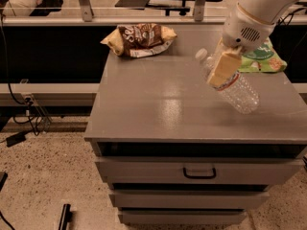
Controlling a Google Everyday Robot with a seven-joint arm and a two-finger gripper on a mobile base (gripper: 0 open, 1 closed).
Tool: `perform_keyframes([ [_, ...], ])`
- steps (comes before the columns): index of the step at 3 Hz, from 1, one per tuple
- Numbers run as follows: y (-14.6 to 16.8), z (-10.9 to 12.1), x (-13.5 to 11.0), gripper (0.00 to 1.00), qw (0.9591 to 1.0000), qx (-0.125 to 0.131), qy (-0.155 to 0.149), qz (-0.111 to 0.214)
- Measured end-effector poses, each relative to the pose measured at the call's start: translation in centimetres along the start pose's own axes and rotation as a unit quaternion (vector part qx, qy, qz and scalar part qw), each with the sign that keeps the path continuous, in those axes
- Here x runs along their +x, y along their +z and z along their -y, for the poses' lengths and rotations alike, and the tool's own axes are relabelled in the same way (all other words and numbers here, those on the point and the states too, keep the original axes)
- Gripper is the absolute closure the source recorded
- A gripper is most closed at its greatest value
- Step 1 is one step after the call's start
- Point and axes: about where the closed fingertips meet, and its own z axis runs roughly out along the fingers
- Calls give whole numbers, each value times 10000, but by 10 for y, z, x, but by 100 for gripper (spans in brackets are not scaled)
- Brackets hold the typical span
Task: Knock water bottle over
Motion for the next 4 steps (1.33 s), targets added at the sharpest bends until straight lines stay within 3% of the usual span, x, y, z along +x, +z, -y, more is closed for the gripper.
perform_keyframes([
  [1,28,7,16,62,9997,-222,-65,-48],
  [3,33,13,13,16,9998,-156,-82,5],
  [4,35,15,11,0,9999,-120,-88,30],
])
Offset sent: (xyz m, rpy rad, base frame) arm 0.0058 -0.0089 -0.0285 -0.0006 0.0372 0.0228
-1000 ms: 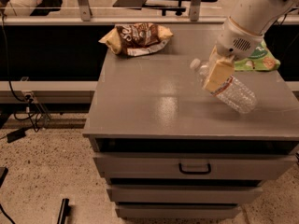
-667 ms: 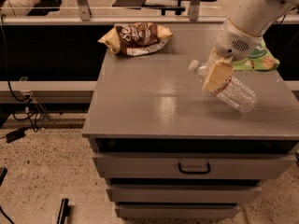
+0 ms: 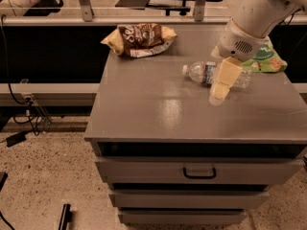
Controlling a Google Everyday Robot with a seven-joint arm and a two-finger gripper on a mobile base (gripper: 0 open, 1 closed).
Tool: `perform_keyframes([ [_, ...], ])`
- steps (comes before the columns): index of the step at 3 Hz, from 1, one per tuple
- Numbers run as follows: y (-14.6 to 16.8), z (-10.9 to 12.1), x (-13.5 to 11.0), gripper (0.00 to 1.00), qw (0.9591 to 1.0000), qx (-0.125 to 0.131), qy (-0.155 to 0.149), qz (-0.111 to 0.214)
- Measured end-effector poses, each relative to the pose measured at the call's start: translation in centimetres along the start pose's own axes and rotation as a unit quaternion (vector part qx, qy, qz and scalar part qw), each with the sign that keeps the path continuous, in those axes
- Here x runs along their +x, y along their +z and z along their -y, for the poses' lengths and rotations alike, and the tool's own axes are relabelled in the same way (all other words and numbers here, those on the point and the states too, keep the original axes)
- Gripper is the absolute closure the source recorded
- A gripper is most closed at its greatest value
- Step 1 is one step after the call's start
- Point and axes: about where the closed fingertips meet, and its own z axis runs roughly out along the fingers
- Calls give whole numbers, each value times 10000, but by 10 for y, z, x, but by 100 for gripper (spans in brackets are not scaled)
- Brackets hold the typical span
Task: Knock water bottle over
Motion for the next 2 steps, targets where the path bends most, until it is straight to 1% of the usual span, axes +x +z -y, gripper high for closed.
perform_keyframes([
  [1,0,0,0,0,10000,0,0,0],
  [2,-13,7,5,0,9998,150,34,145],
])
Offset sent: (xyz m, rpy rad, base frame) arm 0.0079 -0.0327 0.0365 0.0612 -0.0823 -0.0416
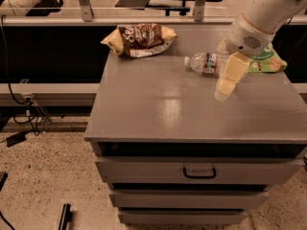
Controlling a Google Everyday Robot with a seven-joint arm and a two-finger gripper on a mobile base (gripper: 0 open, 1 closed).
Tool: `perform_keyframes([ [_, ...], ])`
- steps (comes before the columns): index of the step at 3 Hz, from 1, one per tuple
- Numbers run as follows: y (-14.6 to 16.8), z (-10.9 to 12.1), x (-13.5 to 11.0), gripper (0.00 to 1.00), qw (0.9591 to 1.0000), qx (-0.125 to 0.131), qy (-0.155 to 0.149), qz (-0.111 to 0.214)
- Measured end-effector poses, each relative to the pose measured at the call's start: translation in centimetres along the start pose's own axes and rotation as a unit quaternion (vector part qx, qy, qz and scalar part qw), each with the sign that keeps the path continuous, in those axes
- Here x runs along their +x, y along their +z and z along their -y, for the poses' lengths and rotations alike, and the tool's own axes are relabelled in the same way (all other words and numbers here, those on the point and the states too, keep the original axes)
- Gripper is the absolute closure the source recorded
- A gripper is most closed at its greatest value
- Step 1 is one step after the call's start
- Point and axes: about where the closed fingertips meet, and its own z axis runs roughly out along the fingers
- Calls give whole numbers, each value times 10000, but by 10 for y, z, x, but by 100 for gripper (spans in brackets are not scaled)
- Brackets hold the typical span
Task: Knock water bottle over
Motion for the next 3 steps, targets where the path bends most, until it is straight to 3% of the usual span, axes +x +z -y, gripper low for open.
perform_keyframes([
  [2,-45,32,38,0,9978,597,203,186],
  [3,-45,32,38,0,9978,598,203,187],
])
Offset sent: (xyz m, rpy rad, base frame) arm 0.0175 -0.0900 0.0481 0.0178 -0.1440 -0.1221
